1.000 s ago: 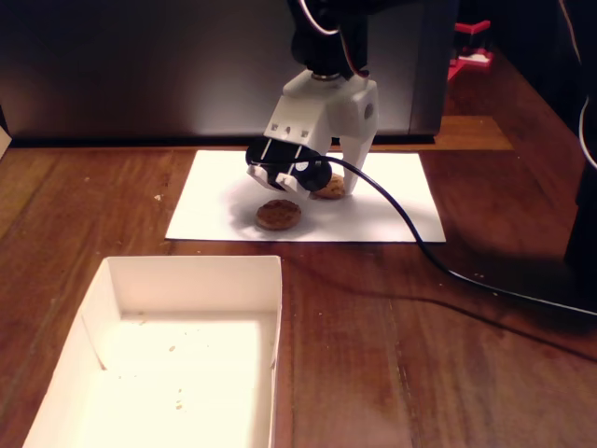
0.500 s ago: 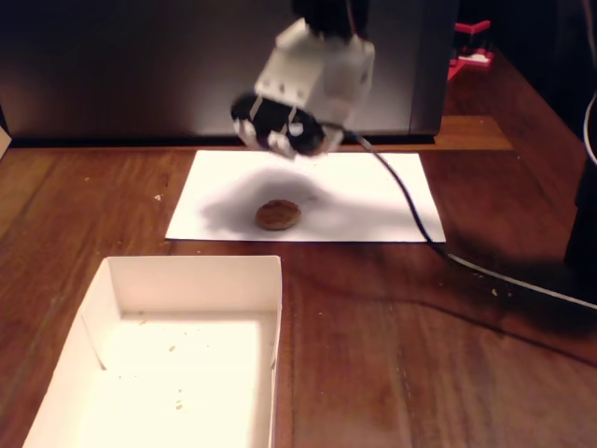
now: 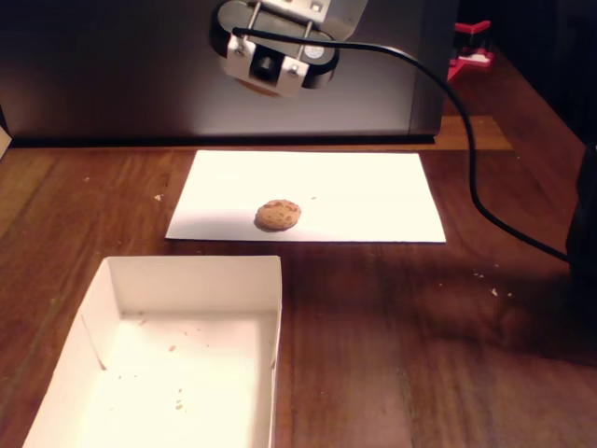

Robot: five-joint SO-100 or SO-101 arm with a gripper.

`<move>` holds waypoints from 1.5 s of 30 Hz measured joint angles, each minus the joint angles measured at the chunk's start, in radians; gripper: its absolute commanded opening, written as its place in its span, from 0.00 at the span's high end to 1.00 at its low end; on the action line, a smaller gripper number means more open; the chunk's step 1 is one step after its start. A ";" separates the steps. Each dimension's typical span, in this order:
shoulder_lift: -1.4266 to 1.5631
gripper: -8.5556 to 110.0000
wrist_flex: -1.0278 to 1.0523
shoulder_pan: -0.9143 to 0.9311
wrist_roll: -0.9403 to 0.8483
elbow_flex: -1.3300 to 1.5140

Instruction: Grasp a mini cookies block and put it in the white box.

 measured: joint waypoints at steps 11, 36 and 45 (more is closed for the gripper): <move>0.018 0.78 0.002 -0.305 0.000 0.000; -0.186 0.78 -0.239 -0.558 0.130 0.002; -0.242 0.78 -0.262 -0.591 0.193 0.002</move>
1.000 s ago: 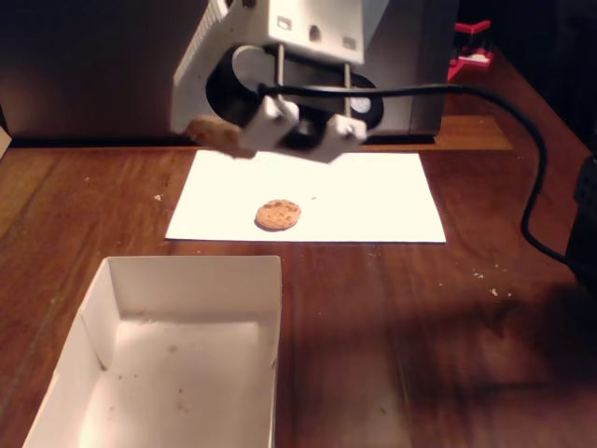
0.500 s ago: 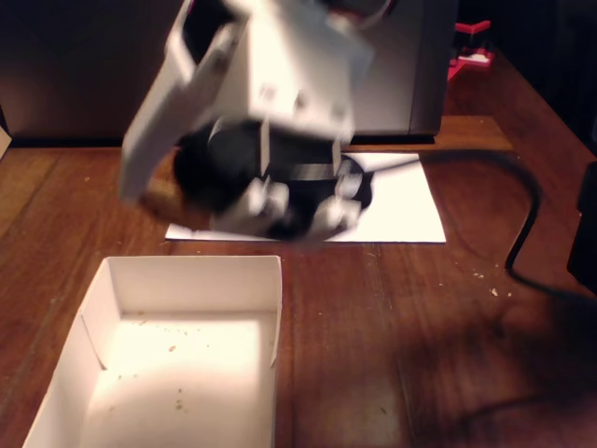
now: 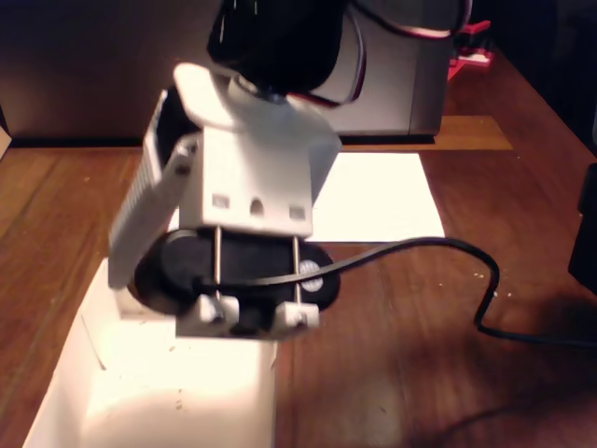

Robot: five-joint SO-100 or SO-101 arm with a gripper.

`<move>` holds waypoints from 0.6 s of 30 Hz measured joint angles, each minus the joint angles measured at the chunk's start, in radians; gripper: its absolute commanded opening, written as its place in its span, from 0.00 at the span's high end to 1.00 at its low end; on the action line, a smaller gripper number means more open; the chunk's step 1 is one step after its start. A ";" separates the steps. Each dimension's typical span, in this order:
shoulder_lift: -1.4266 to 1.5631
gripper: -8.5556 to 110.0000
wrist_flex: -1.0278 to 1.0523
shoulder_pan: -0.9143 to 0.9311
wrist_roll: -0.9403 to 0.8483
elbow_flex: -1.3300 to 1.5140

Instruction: Grasp a mini cookies block and put it in the white box.

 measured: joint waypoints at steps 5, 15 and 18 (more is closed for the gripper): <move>-0.005 0.74 0.000 -0.002 0.000 0.000; -0.017 0.64 0.000 0.003 0.000 0.000; -0.018 0.65 0.000 0.003 0.000 0.000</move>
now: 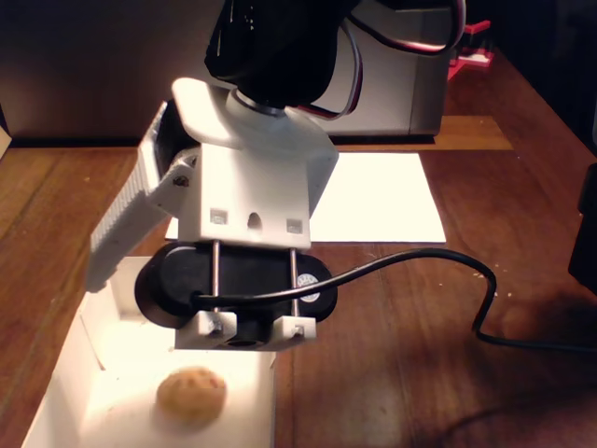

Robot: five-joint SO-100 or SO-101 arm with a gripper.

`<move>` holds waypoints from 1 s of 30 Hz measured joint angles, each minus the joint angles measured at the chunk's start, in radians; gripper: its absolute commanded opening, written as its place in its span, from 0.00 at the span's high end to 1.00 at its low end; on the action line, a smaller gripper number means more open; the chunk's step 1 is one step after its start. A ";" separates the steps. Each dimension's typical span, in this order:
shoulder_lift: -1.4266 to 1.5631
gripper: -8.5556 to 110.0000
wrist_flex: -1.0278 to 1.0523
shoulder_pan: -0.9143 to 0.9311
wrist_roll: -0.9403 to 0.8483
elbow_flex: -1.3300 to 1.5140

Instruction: Grasp a mini cookies block and put it in the white box.

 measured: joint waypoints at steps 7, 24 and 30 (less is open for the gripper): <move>0.000 0.88 0.002 0.000 0.000 0.000; 0.005 0.83 0.216 0.413 -0.081 -0.038; 0.005 0.87 0.262 0.612 -0.101 -0.044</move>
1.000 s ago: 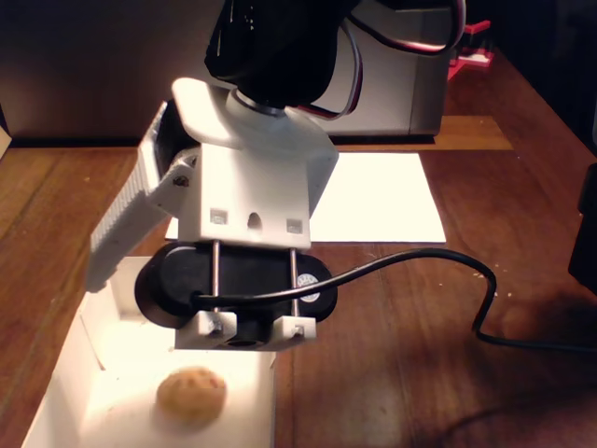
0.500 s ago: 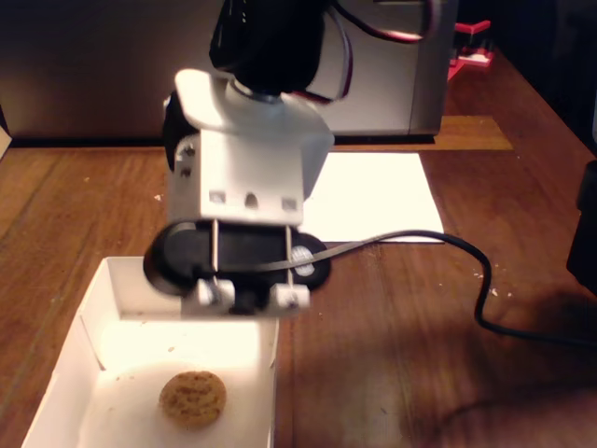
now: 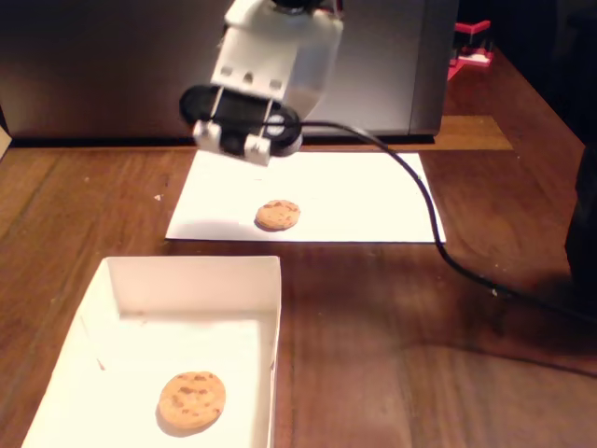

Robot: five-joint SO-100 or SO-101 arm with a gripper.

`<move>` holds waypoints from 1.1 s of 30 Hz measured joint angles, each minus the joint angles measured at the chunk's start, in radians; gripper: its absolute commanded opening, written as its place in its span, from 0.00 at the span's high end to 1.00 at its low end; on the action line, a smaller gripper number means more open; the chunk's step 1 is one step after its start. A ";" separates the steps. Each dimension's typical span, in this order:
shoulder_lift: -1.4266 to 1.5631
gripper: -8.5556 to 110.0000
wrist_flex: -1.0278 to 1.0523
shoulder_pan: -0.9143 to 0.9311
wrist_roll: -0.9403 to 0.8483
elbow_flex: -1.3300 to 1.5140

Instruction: Grasp a mini cookies block and put it in the white box.

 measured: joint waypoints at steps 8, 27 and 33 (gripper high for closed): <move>0.000 0.88 0.029 0.064 -0.011 0.000; 0.000 0.61 0.069 0.023 0.041 0.000; -0.015 0.60 0.071 0.031 0.072 0.000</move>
